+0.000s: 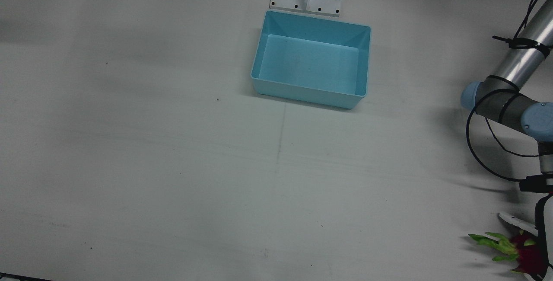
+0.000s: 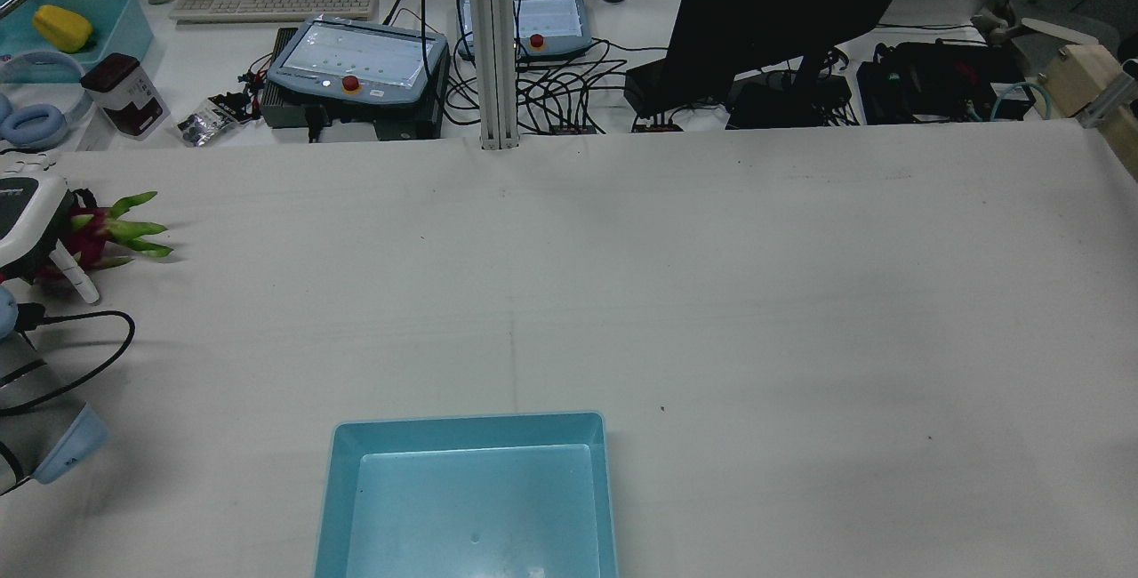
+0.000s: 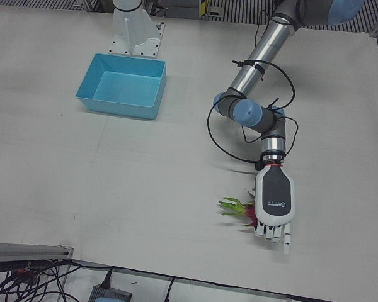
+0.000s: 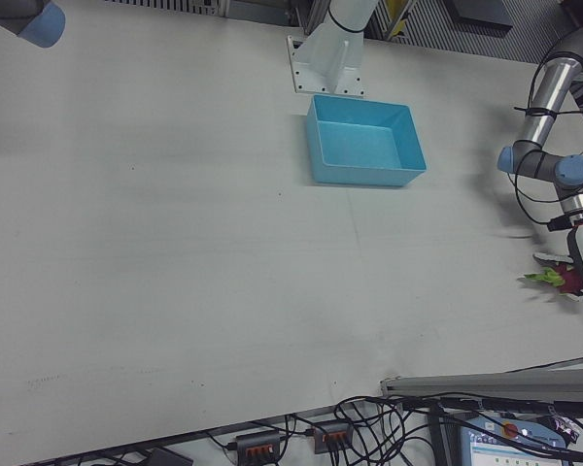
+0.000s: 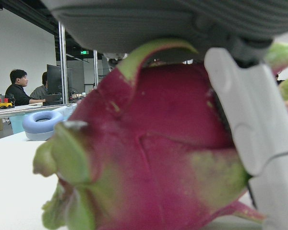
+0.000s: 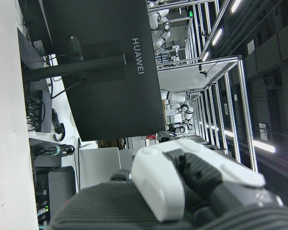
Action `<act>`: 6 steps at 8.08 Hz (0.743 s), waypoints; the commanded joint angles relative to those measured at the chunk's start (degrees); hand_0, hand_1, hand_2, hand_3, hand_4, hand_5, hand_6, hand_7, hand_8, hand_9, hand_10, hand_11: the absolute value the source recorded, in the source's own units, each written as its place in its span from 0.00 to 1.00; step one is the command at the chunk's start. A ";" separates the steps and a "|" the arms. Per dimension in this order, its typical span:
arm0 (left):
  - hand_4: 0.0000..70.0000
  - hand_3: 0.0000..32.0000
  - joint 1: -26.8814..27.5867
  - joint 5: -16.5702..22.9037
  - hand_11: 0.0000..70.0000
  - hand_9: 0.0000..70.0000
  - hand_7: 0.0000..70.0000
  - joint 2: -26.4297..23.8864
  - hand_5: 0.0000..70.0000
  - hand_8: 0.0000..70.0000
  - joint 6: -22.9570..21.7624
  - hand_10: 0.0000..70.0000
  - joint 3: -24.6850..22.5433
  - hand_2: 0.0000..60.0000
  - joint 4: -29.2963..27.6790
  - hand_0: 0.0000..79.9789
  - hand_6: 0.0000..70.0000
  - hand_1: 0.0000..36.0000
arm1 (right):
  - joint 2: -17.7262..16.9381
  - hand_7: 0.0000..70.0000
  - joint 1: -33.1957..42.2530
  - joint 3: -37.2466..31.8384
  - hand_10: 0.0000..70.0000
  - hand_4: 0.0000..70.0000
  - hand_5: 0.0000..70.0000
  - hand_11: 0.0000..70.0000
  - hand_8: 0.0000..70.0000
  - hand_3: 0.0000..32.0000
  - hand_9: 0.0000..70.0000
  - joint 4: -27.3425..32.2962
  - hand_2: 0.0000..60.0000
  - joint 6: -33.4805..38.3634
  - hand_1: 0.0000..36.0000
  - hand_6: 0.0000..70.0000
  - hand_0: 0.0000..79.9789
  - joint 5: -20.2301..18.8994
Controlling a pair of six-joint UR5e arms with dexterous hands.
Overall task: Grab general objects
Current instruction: 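Close the left hand fingers around the dragon fruit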
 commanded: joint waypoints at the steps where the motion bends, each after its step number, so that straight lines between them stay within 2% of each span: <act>1: 0.38 0.00 0.64 -2.80 0.17 0.51 0.78 0.04 1.00 0.34 -0.02 0.11 -1.62 0.17 1.91 0.60 0.55 0.24 | 0.00 0.00 0.00 0.00 0.00 0.00 0.00 0.00 0.00 0.00 0.00 0.00 0.00 0.00 0.00 0.00 0.00 0.00; 2: 0.45 0.00 0.47 -2.89 0.27 0.66 1.00 0.30 1.00 0.45 -0.81 0.18 -6.51 0.29 4.36 0.58 0.68 0.22 | 0.00 0.00 0.00 0.00 0.00 0.00 0.00 0.00 0.00 0.00 0.00 0.00 0.00 0.00 0.00 0.00 0.00 0.00; 3: 0.68 0.00 0.12 -2.71 0.80 1.00 1.00 0.39 1.00 0.75 -1.94 0.58 -9.51 0.47 6.91 0.55 0.99 0.11 | 0.00 0.00 0.00 0.00 0.00 0.00 0.00 0.00 0.00 0.00 0.00 0.00 0.00 0.00 0.00 0.00 0.00 0.00; 4: 0.72 0.00 -0.32 -2.54 1.00 1.00 1.00 0.48 1.00 0.88 -6.92 0.86 -11.37 0.44 8.67 0.49 1.00 0.00 | 0.00 0.00 0.00 0.00 0.00 0.00 0.00 0.00 0.00 0.00 0.00 0.00 0.00 0.00 0.00 0.00 0.00 0.00; 6: 0.68 0.00 -2.33 -1.93 1.00 1.00 1.00 0.74 1.00 0.84 -17.20 0.85 -15.77 0.42 9.39 0.50 1.00 0.00 | 0.00 0.00 0.00 0.00 0.00 0.00 0.00 0.00 0.00 0.00 0.00 0.00 0.00 0.00 0.00 0.00 0.00 0.00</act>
